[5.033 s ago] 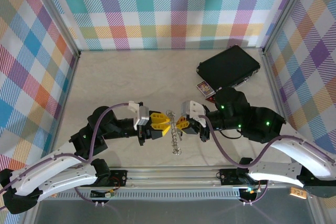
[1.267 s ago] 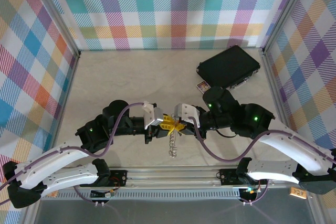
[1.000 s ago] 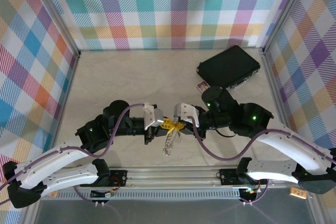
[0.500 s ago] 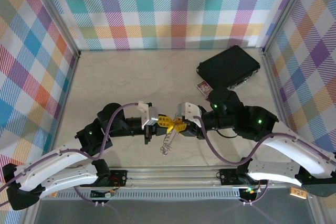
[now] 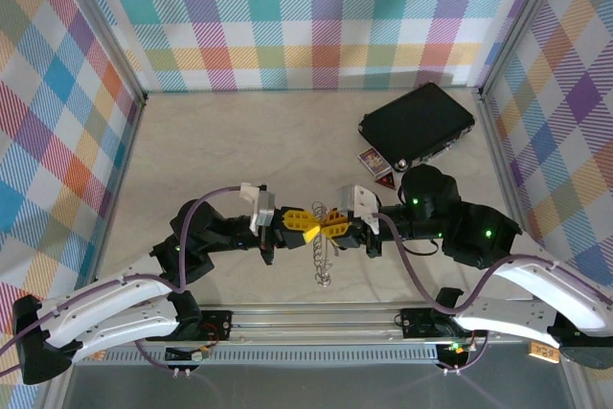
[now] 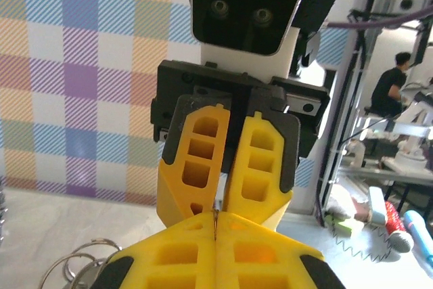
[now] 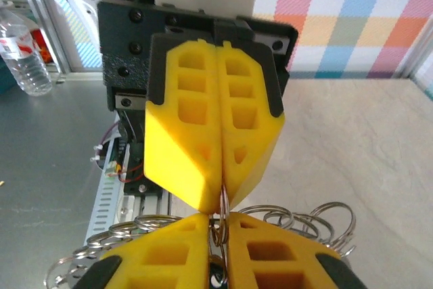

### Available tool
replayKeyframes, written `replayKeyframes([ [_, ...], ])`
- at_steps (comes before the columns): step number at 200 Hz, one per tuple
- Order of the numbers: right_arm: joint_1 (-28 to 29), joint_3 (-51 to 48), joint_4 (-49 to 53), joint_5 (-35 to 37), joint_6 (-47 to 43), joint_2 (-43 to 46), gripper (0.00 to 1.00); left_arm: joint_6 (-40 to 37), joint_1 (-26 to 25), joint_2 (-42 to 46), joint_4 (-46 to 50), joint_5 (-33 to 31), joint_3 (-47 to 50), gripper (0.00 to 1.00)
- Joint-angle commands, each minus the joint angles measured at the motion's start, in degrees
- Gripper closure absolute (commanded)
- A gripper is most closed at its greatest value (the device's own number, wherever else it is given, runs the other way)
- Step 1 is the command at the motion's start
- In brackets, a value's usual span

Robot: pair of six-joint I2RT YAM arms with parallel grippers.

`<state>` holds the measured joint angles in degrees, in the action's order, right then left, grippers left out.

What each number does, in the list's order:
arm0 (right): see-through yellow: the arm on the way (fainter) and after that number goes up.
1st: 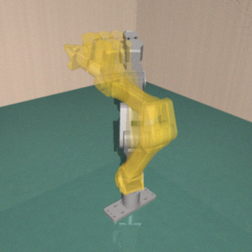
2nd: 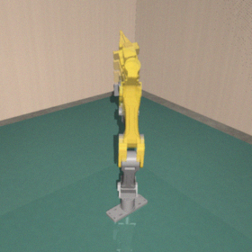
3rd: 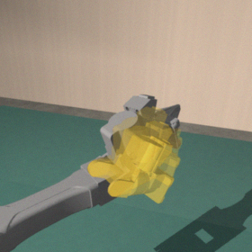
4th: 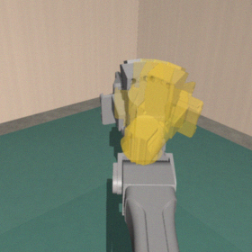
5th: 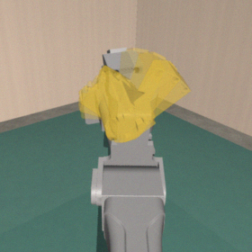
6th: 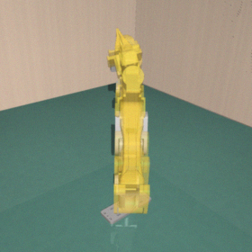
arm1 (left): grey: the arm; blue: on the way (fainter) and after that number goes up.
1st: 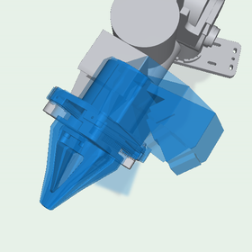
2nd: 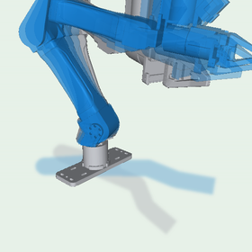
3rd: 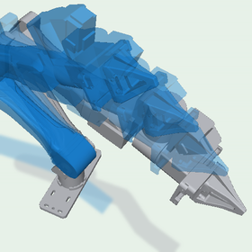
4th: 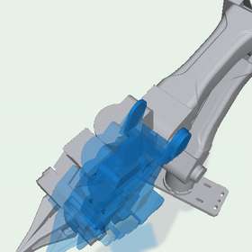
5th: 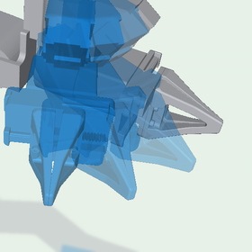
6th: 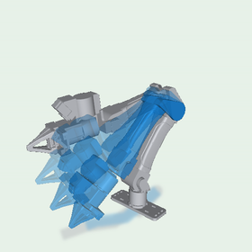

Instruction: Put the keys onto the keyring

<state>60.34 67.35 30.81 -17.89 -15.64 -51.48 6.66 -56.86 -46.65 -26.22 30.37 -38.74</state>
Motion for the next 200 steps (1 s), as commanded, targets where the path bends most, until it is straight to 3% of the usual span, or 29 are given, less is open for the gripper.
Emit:
replayKeyframes([
  [1, 0.6, -1.52, -4.19, -3.97, 1.04, 0.37, 0.9, 3.35, -0.09, -0.45, -11.0, 1.09, 0.24, 1.0],
  [24, 0.5, -2.05, -4.98, -4.0, 1.31, 1.39, 1.0, 3.55, -0.09, -0.97, -11.29, 1.44, 0.25, 1.0],
  [57, 0.41, -2.1, -4.33, -3.02, 0.63, 2.07, 1.0, 1.59, -0.09, -1.05, -8.03, 0.88, -0.08, 1.0],
  [83, 0.42, 0.48, 0.18, -0.43, -1.45, 0.74, 1.0, -4.65, -0.09, 0.26, 3.92, -1.6, -2.65, 1.0],
  [107, 0.45, 3.89, 5.61, 2.15, -4.02, -1.65, 1.0, -10.91, -0.09, 0.72, 18.22, -4.83, -6.96, 0.79],
  [124, 0.4, 5.82, 8.34, 3.31, -5.41, -2.86, 1.0, -14.51, -0.09, 0.22, 26.18, -6.7, -9.96, 0.73],
  [164, 0.4, 8.83, 12.38, 4.2, -8.08, -5.5, 1.0, -19.79, -0.09, -1.72, 38.23, -10.28, -15.45, 0.71],
  [200, 0.4, 10.82, 14.59, 3.48, -9.41, -7.9, 1.0, -21.73, -0.04, -2.75, 41.63, -10.19, -17.49, 0.71],
])
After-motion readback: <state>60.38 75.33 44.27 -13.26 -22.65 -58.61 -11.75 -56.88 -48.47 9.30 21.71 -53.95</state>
